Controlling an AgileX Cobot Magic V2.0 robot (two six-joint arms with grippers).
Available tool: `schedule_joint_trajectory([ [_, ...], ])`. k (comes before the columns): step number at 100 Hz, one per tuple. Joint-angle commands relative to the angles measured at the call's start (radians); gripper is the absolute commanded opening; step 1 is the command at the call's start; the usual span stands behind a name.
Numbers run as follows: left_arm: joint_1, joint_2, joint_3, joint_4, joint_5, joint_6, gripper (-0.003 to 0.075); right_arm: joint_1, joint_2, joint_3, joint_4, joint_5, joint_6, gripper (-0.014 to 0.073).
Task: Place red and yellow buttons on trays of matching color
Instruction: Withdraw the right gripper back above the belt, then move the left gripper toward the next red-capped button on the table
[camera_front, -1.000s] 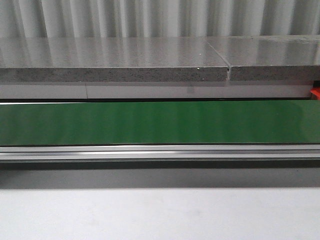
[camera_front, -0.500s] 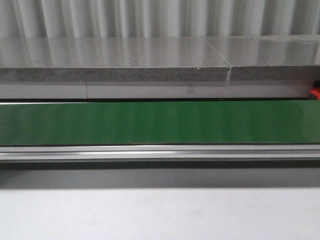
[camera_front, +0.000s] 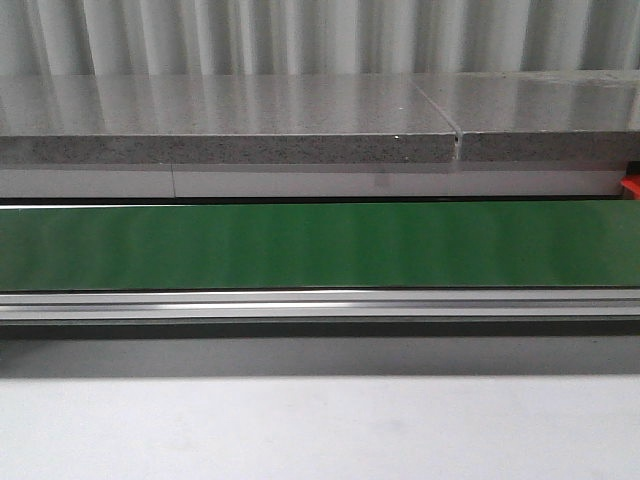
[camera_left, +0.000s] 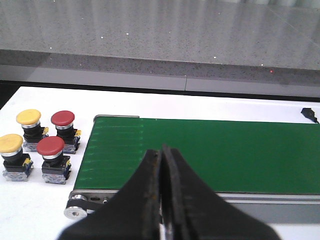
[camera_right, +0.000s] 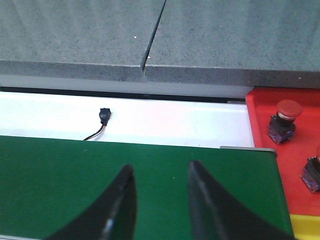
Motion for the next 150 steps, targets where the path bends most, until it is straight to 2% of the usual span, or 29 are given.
schedule_joint_trajectory([
  [1, -0.006, 0.009, -0.026, -0.011, -0.080, -0.002, -0.0021, 0.002, -0.026, -0.021, 0.010, -0.050, -0.009, 0.0004],
  [6, -0.006, 0.009, -0.026, -0.011, -0.080, -0.002, -0.0021, 0.002, -0.028, -0.021, 0.011, -0.049, -0.009, -0.0075],
  [33, -0.006, 0.009, -0.026, -0.011, -0.190, -0.002, -0.0021, 0.002, -0.029, -0.021, 0.013, 0.013, -0.009, -0.0069],
  [79, -0.006, 0.009, -0.025, -0.011, -0.186, -0.002, -0.0008, 0.002, -0.029, -0.021, 0.013, 0.023, -0.009, -0.0069],
  [84, -0.006, 0.009, -0.021, -0.011, -0.183, -0.002, 0.0031, 0.002, -0.029, -0.021, 0.013, 0.023, -0.009, -0.0069],
  [91, -0.006, 0.009, -0.010, -0.011, -0.181, -0.002, 0.0135, 0.002, -0.029, -0.021, 0.013, 0.023, -0.009, -0.0069],
  [98, -0.006, 0.009, 0.003, -0.011, -0.164, -0.002, 0.0291, 0.002, -0.029, -0.021, 0.013, 0.023, -0.009, -0.0069],
  [99, -0.006, 0.009, 0.006, -0.011, -0.160, -0.002, 0.0344, 0.002, -0.029, -0.021, 0.013, 0.023, -0.009, -0.0069],
  [100, -0.006, 0.009, 0.007, -0.011, -0.158, -0.002, 0.0344, 0.002, -0.029, -0.021, 0.013, 0.023, -0.009, -0.0069],
  [106, -0.006, 0.009, 0.017, -0.011, -0.147, -0.002, 0.0514, 0.002, -0.029, -0.021, 0.013, 0.023, -0.009, -0.0069],
  [115, -0.006, 0.009, 0.028, -0.011, -0.152, -0.002, 0.0632, 0.002, -0.029, -0.021, 0.013, 0.023, -0.009, -0.0069],
  [140, -0.006, 0.024, 0.026, -0.003, -0.143, -0.018, 0.0637, 0.002, -0.029, -0.021, 0.013, 0.023, -0.009, -0.0069],
  [150, -0.006, 0.090, -0.011, 0.106, -0.095, -0.173, 0.0637, 0.002, -0.029, -0.021, 0.013, 0.023, -0.009, -0.0069],
])
